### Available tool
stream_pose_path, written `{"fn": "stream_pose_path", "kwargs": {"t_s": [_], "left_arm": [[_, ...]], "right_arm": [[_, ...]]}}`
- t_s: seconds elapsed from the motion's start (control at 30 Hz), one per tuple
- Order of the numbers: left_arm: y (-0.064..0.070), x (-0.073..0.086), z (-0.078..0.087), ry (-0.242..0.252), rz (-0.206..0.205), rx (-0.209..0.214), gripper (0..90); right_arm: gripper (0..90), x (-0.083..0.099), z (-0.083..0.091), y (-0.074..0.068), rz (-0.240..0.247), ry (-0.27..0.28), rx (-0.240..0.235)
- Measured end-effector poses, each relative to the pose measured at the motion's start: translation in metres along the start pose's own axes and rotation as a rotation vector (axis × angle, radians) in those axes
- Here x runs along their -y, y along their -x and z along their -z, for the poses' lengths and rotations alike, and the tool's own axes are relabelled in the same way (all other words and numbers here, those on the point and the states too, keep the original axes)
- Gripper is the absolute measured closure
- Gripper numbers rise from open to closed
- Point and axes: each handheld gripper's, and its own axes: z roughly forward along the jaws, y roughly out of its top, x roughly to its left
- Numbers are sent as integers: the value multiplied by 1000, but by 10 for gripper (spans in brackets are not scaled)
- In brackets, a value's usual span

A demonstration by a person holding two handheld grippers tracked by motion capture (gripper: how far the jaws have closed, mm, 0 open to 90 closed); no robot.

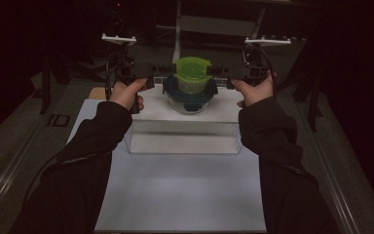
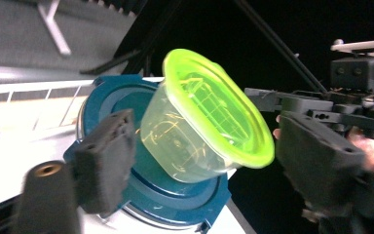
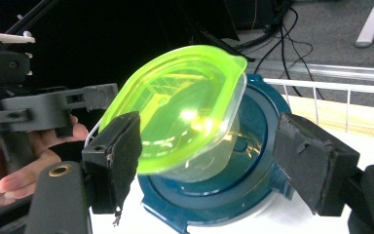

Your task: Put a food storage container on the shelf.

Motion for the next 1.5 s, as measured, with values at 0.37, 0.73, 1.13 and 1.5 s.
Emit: {"fn": "stream_pose_path", "kwargs": {"t_s": [0.37, 0.73, 1.13, 1.5], "left_arm": [[19, 32, 9, -26, -185, -16, 10], [32, 77, 23, 37, -300, 6, 10], [37, 130, 30, 45, -368, 43, 10], [20, 182, 24, -42, -362, 86, 10]], "right_arm": [[225, 22, 15, -10, 89, 18, -23], [214, 70, 36, -9, 155, 44, -45], [188, 138, 36, 0, 203, 34, -73], [171, 190, 26, 18, 216, 18, -87]]}}
